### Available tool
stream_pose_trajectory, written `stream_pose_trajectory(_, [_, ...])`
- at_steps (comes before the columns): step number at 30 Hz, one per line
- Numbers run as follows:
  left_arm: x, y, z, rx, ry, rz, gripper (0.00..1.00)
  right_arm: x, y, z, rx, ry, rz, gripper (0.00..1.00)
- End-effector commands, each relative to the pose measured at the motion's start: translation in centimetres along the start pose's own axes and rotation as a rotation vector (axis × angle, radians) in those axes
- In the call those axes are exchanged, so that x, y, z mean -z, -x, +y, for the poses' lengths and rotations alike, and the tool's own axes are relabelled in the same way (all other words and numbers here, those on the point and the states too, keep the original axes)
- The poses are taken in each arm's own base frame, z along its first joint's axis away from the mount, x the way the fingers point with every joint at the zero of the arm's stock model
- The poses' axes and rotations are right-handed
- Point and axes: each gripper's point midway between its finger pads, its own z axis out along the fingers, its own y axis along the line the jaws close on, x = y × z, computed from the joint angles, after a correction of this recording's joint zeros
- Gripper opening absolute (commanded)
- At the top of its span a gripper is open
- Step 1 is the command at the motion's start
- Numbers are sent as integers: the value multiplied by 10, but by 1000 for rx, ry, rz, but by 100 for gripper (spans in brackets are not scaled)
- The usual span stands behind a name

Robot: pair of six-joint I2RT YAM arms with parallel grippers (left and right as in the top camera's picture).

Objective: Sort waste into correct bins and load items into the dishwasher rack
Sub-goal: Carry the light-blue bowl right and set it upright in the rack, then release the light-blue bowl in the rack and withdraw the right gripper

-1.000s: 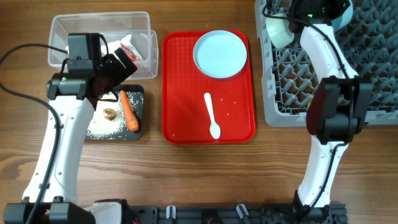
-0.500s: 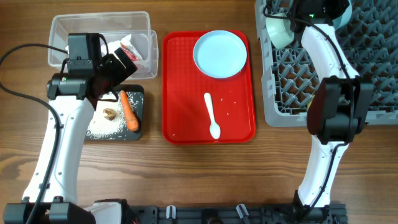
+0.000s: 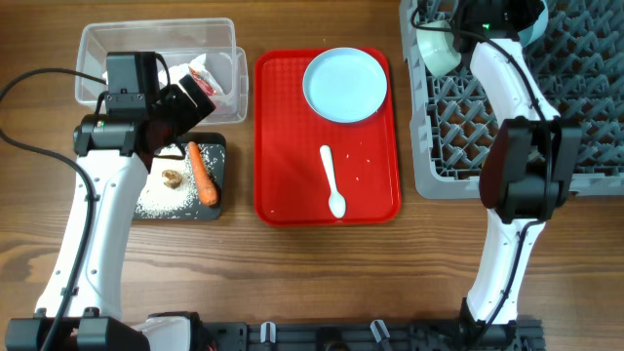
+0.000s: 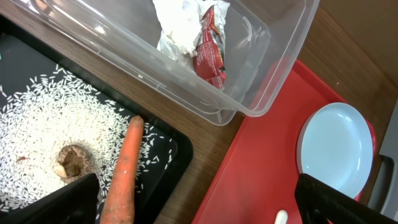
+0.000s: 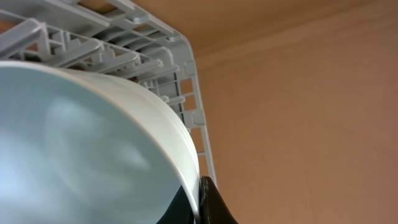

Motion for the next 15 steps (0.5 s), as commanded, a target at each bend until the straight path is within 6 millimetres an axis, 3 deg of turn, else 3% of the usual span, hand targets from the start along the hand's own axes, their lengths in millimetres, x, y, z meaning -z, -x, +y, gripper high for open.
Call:
stream_pose_trajectory(1, [0, 2, -1, 16, -7, -1, 100, -14, -13, 25, 28, -7, 45, 4])
stream_pose_trajectory(9, [0, 2, -1, 16, -7, -1, 100, -6, -9, 27, 54, -16, 41, 9])
stream_pose_trajectory(15, [0, 2, -1, 16, -7, -1, 100, 2, -5, 30, 94, -16, 32, 6])
